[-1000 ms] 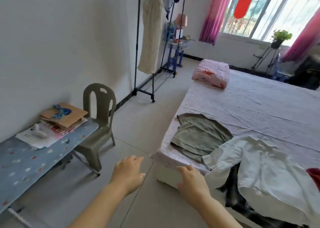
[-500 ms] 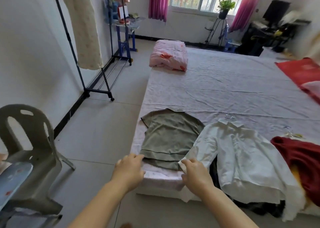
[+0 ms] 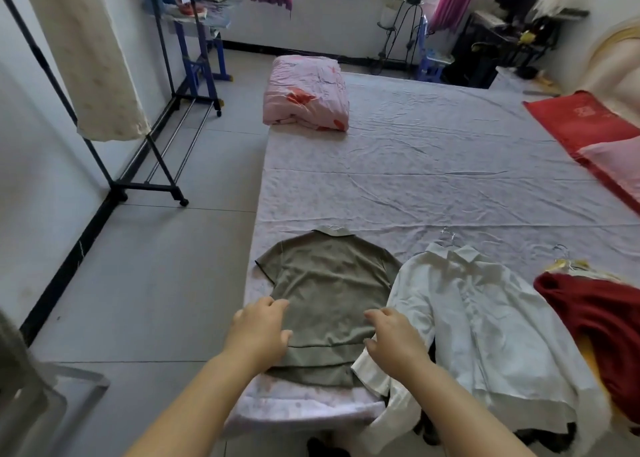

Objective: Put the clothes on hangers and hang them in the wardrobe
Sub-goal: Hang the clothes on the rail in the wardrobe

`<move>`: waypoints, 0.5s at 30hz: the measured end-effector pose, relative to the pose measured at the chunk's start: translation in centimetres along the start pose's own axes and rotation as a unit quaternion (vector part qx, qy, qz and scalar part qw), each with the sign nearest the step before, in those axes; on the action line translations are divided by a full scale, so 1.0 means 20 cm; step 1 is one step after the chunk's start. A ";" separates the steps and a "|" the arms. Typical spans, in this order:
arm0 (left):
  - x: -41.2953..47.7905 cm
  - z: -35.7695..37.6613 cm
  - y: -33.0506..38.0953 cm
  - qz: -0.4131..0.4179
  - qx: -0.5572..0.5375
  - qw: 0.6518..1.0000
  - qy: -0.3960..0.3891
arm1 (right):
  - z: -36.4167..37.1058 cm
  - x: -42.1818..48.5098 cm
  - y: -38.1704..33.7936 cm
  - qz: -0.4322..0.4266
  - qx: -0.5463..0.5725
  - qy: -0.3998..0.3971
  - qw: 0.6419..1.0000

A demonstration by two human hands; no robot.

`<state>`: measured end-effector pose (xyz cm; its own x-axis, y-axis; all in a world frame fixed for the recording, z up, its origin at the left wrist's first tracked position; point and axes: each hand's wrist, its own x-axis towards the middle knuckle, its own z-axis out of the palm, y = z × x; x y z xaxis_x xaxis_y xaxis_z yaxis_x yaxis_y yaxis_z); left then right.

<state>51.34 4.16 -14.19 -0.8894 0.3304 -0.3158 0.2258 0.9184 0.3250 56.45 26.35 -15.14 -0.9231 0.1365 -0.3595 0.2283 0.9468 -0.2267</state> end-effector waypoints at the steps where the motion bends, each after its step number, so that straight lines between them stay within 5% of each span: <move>1: 0.06 0.00 0.00 -0.003 -0.002 1.000 -0.003 | -0.01 0.07 0.01 -0.003 -0.003 -0.006 1.000; 15: 1.21 0.11 0.19 -0.097 -0.046 0.994 -0.026 | -0.06 1.57 0.26 -0.069 -0.030 -0.122 0.990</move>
<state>31.64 16.12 -22.57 -0.8904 0.1624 -0.4252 0.0129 0.9428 0.3332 28.28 35.98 -26.48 -0.8401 -0.0623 -0.5388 0.0803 0.9682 -0.2371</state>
